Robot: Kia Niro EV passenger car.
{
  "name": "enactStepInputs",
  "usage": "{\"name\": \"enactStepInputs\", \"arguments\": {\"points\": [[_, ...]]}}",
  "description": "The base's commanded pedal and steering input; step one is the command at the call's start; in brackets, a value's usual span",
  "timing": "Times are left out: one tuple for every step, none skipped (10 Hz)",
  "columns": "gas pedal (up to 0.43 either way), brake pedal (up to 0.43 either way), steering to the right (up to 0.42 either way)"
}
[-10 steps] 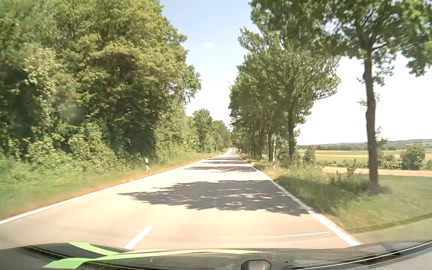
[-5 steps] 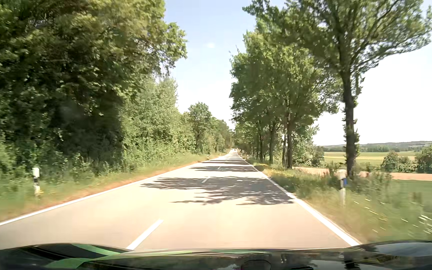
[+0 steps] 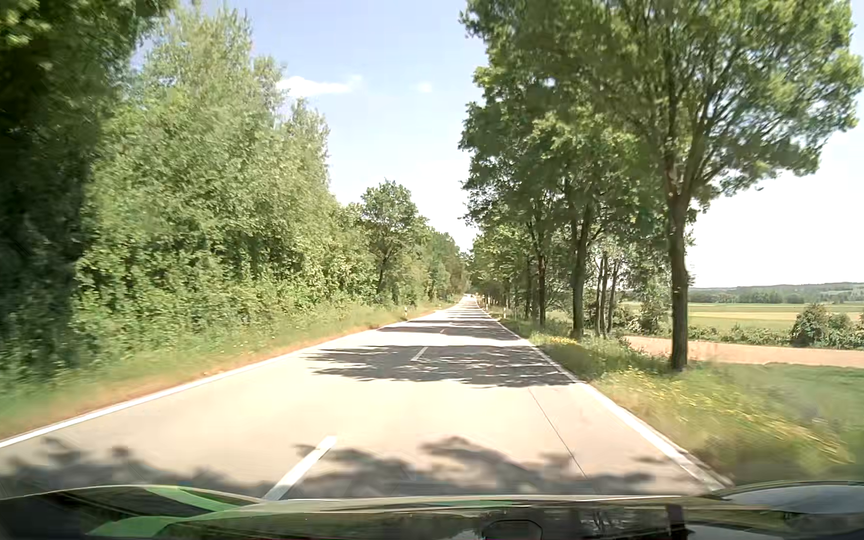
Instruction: Follow the waypoints while adhering to traffic rules and regulations
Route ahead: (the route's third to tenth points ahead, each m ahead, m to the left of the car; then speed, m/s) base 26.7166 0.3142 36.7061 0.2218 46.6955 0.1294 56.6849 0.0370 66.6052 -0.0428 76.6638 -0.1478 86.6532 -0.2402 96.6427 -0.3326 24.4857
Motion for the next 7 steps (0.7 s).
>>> {"name": "enactStepInputs", "arguments": {"points": [[0.228, 0.000, -0.002], [0.240, 0.000, 0.001], [0.260, 0.000, 0.001], [0.280, 0.000, 0.001], [0.287, 0.000, 0.001], [0.287, 0.000, 0.001], [0.299, 0.000, 0.000]]}}
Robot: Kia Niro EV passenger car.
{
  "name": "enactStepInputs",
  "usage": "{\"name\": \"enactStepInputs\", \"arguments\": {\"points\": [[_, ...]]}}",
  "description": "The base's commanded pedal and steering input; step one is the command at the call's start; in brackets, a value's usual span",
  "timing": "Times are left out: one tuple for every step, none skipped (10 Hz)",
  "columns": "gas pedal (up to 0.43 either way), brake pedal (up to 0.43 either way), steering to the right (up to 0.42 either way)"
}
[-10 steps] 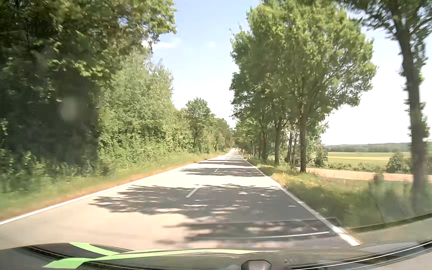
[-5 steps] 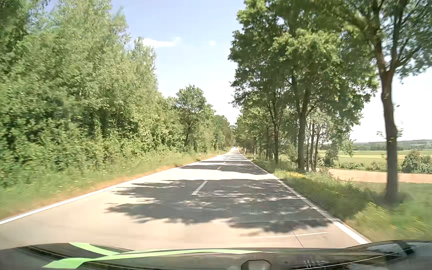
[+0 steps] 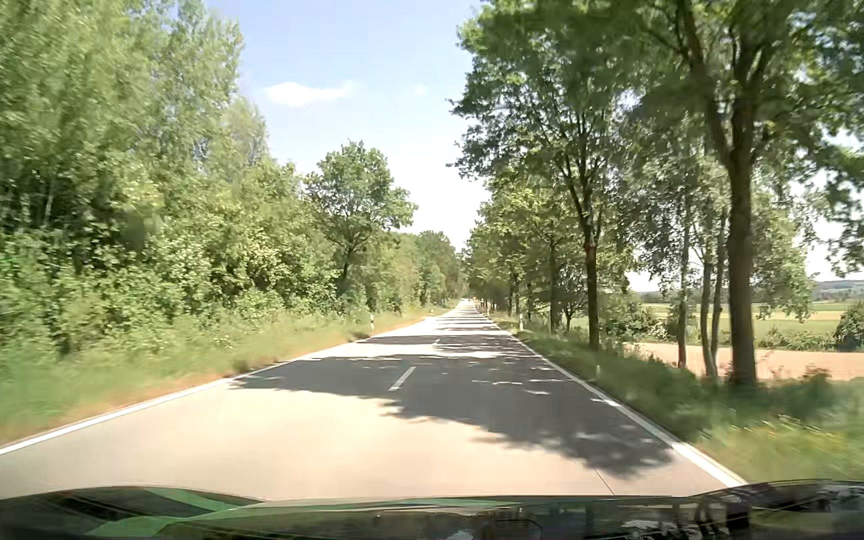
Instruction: Follow the waypoints while adhering to traffic rules and regulations
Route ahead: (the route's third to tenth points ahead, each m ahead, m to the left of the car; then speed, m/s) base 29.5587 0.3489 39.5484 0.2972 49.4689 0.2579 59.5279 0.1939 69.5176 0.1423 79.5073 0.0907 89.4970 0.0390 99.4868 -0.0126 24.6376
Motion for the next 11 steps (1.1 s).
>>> {"name": "enactStepInputs", "arguments": {"points": [[0.287, 0.000, 0.000], [0.260, 0.000, 0.000], [0.220, 0.000, 0.000], [0.209, 0.000, -0.002], [0.209, 0.000, -0.003], [0.209, 0.000, -0.003], [0.220, 0.000, -0.003], [0.240, 0.000, -0.003], [0.248, 0.000, -0.003], [0.248, 0.000, -0.003], [0.248, 0.000, -0.003]]}}
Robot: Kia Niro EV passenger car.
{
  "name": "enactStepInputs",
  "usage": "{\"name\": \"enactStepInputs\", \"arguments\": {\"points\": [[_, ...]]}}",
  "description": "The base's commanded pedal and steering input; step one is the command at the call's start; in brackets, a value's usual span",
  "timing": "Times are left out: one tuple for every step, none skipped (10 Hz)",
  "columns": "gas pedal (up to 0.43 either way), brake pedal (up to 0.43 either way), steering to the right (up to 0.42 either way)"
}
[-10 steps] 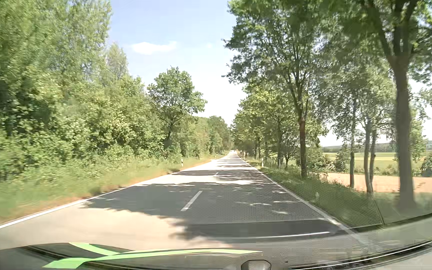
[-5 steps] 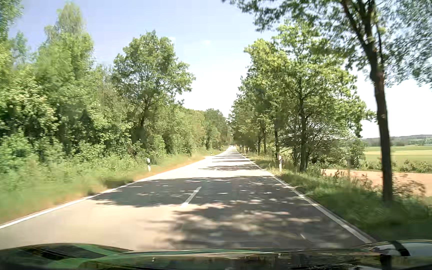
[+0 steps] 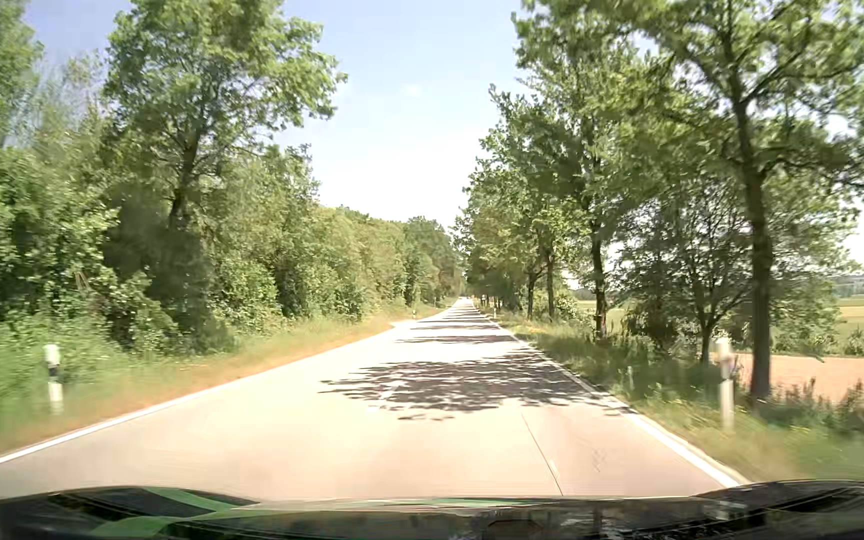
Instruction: Follow the waypoints while adhering to traffic rules and regulations
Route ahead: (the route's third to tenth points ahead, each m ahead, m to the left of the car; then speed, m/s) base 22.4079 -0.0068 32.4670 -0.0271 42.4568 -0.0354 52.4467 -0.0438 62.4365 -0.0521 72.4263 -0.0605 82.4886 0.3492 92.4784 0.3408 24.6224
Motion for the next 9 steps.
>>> {"name": "enactStepInputs", "arguments": {"points": [[0.248, 0.000, -0.002], [0.240, 0.000, -0.002], [0.209, 0.000, -0.002], [0.209, 0.000, -0.002], [0.209, 0.000, -0.002], [0.240, 0.000, -0.002], [0.248, 0.000, -0.001], [0.260, 0.000, -0.001], [0.268, 0.000, -0.001]]}}
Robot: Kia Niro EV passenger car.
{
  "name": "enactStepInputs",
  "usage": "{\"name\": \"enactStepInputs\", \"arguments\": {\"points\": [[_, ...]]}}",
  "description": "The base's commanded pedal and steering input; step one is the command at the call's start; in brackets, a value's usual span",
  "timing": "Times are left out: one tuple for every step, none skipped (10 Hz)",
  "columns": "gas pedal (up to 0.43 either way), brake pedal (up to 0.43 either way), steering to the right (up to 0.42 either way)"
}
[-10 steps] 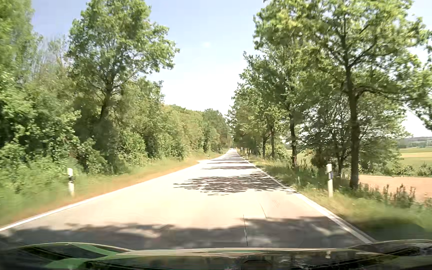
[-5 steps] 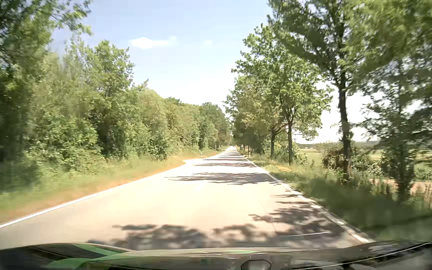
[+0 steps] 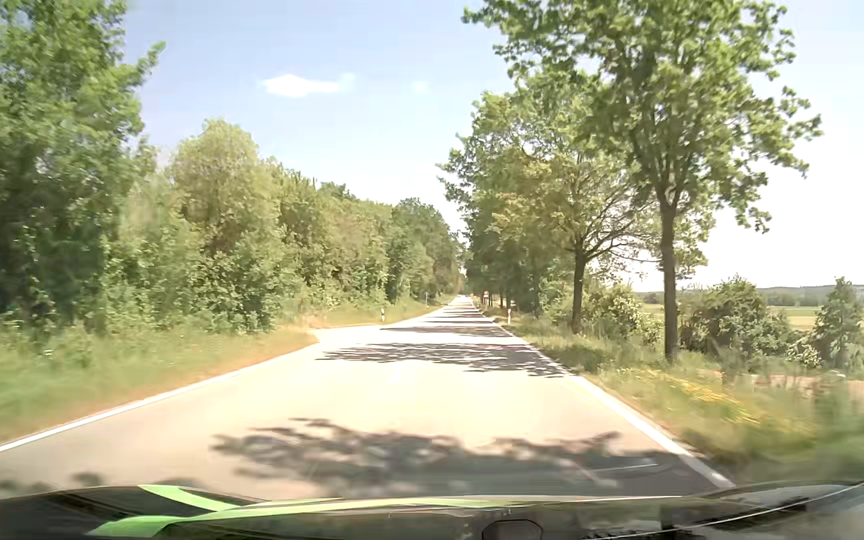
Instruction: Follow the waypoints while adhering to traffic rules and regulations
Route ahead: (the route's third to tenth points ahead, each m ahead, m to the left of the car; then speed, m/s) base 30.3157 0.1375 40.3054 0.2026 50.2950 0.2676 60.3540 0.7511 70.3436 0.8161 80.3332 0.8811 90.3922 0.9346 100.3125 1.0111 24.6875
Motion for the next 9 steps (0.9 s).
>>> {"name": "enactStepInputs", "arguments": {"points": [[0.268, 0.000, -0.001], [0.287, 0.000, -0.001], [0.287, 0.000, -0.001], [0.287, 0.000, 0.000], [0.287, 0.000, 0.000], [0.287, 0.000, -0.001], [0.280, 0.000, -0.002], [0.260, 0.000, -0.002], [0.260, 0.000, -0.003]]}}
